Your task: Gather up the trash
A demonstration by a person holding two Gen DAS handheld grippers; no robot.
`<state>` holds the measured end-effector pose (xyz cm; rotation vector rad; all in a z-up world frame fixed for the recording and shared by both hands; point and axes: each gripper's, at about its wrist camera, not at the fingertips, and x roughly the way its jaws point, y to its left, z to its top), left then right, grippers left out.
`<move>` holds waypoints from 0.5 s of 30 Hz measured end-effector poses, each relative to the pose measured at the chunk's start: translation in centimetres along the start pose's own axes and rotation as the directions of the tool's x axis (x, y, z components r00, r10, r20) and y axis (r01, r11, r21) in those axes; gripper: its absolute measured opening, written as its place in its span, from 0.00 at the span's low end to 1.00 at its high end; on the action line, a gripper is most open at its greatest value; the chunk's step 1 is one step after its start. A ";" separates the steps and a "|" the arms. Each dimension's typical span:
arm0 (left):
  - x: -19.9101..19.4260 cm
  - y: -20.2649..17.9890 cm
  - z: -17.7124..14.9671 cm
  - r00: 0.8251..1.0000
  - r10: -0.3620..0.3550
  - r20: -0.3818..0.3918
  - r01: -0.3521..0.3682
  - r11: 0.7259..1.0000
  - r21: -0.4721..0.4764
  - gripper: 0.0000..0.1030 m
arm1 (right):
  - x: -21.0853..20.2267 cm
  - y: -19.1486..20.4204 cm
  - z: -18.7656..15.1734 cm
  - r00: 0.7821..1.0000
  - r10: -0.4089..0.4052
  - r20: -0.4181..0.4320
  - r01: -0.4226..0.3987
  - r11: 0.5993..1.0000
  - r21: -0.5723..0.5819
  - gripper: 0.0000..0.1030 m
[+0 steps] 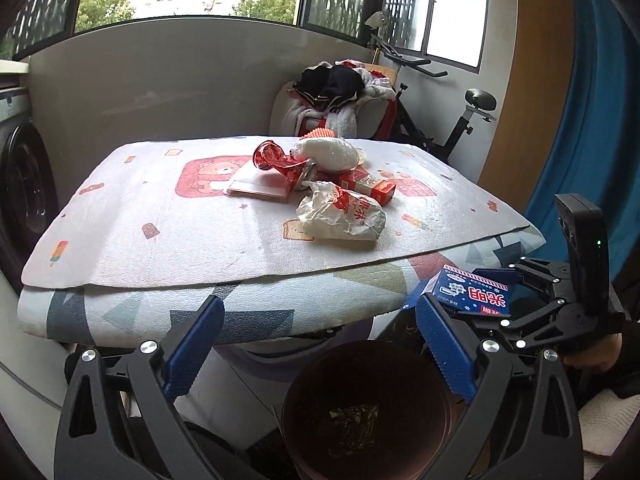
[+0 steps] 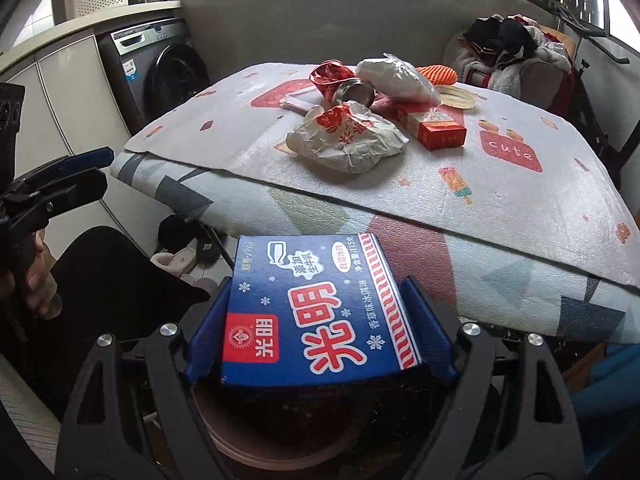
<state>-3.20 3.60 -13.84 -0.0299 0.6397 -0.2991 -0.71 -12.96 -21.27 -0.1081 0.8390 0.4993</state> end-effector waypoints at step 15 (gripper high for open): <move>1.8 1.1 -0.8 0.995 0.000 -0.097 -0.005 0.998 -0.055 0.92 | 1.9 1.4 -0.5 0.995 -0.003 -0.095 -0.003 0.998 -0.065 0.80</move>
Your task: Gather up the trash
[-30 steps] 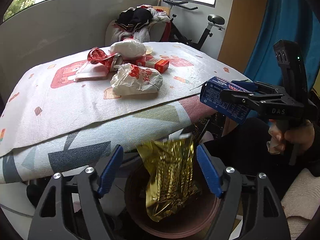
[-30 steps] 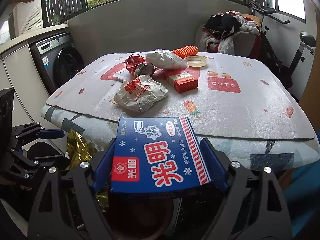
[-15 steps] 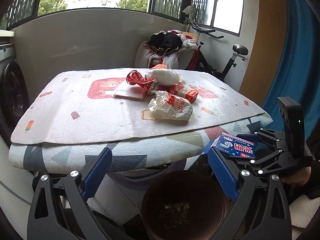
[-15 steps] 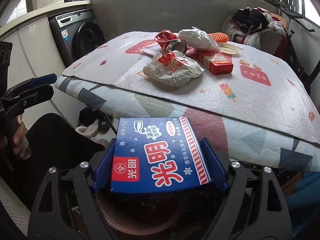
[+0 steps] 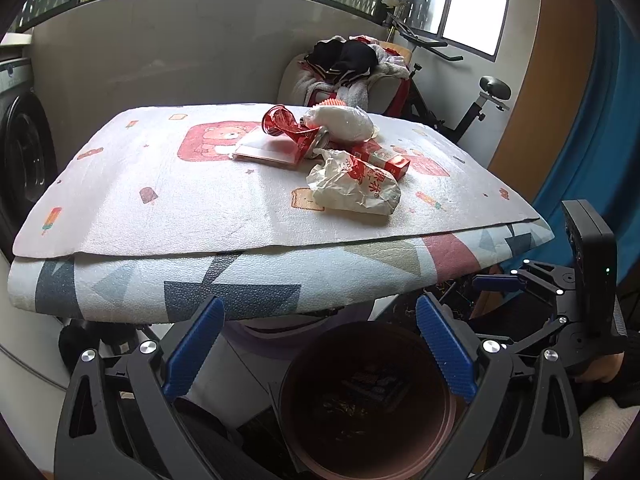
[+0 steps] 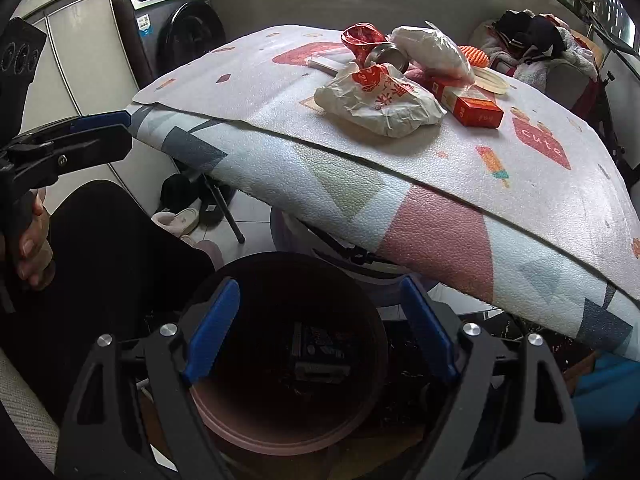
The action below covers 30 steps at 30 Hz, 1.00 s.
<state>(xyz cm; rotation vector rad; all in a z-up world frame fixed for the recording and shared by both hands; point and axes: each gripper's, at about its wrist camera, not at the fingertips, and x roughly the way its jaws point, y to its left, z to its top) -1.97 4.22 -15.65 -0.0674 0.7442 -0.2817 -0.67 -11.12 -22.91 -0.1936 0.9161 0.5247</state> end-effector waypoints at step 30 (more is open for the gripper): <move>0.2 -0.2 0.0 1.000 0.019 -0.014 -0.019 1.000 0.001 0.93 | -1.3 -5.5 -0.2 0.996 -0.077 0.041 0.064 0.965 0.253 0.94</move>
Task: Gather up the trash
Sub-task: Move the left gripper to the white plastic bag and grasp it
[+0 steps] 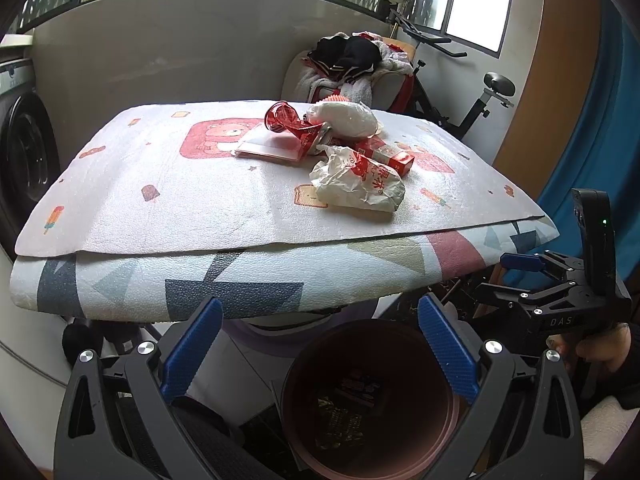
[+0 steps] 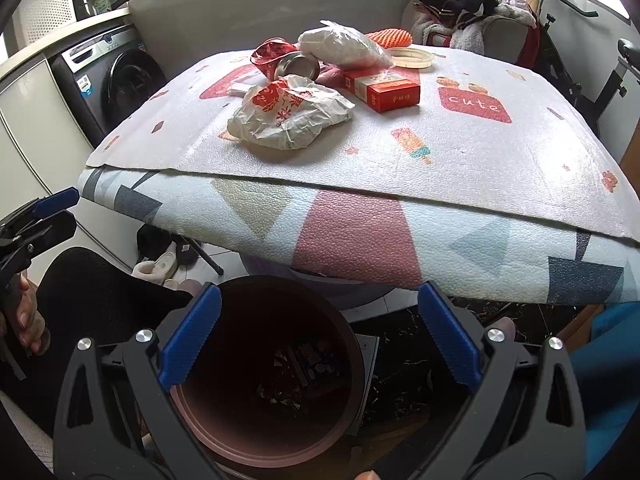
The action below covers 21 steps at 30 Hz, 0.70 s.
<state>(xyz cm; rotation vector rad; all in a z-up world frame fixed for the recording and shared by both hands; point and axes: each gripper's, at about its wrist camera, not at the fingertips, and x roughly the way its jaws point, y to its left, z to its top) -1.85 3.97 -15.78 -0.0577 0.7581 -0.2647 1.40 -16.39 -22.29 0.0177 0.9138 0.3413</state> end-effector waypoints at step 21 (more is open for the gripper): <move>1.9 0.6 5.0 0.999 -0.040 0.016 0.041 0.999 -0.035 0.93 | -1.7 -6.0 4.9 0.989 -0.073 0.125 0.062 0.994 0.088 0.95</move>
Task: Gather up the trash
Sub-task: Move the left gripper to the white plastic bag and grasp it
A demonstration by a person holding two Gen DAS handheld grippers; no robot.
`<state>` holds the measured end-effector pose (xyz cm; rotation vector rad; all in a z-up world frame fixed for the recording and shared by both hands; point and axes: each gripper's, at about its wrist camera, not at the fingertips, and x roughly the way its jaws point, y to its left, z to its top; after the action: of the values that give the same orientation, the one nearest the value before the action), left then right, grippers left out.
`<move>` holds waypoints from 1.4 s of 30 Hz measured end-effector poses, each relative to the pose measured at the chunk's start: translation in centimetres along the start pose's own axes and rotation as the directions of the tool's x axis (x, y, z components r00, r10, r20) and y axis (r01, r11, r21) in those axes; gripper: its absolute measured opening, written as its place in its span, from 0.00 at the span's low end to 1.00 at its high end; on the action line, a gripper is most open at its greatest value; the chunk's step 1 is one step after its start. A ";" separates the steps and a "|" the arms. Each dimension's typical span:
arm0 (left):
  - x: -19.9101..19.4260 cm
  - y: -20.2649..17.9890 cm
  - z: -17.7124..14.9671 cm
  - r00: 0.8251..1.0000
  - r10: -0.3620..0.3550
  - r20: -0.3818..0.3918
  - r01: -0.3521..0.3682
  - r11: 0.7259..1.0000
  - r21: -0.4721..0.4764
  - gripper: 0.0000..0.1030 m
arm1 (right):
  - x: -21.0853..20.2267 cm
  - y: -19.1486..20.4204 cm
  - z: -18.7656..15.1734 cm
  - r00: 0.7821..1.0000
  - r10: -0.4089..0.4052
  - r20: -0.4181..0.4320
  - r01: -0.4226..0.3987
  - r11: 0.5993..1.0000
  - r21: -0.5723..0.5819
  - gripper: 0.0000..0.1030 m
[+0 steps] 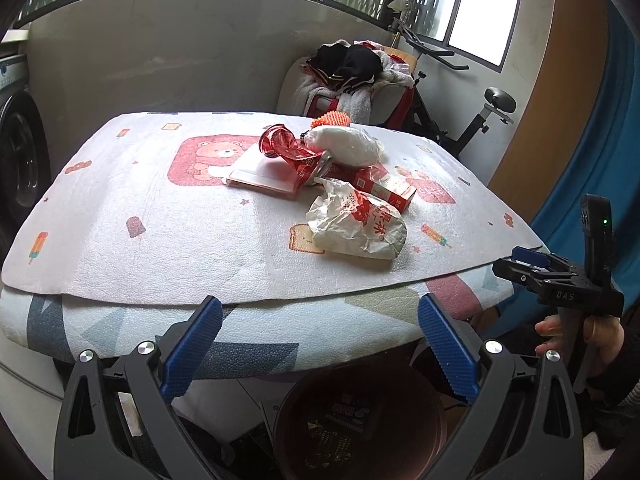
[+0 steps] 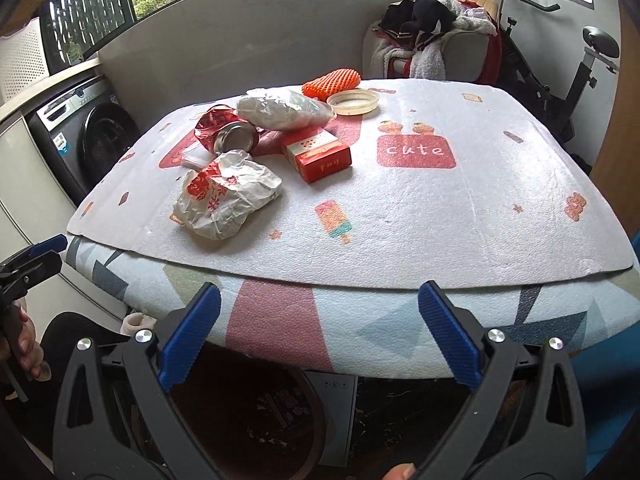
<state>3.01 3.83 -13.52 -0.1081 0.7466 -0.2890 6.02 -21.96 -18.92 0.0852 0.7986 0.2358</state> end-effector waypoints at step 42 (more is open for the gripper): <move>14.2 -1.2 7.0 0.983 -0.105 -0.150 0.092 0.992 -0.090 0.62 | 4.8 -5.1 3.3 0.996 -0.082 -0.024 0.082 0.996 0.031 0.94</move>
<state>17.38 -1.52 -17.43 -0.2030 0.9090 -0.3644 12.49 -25.70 -20.79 0.0792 0.8271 0.1467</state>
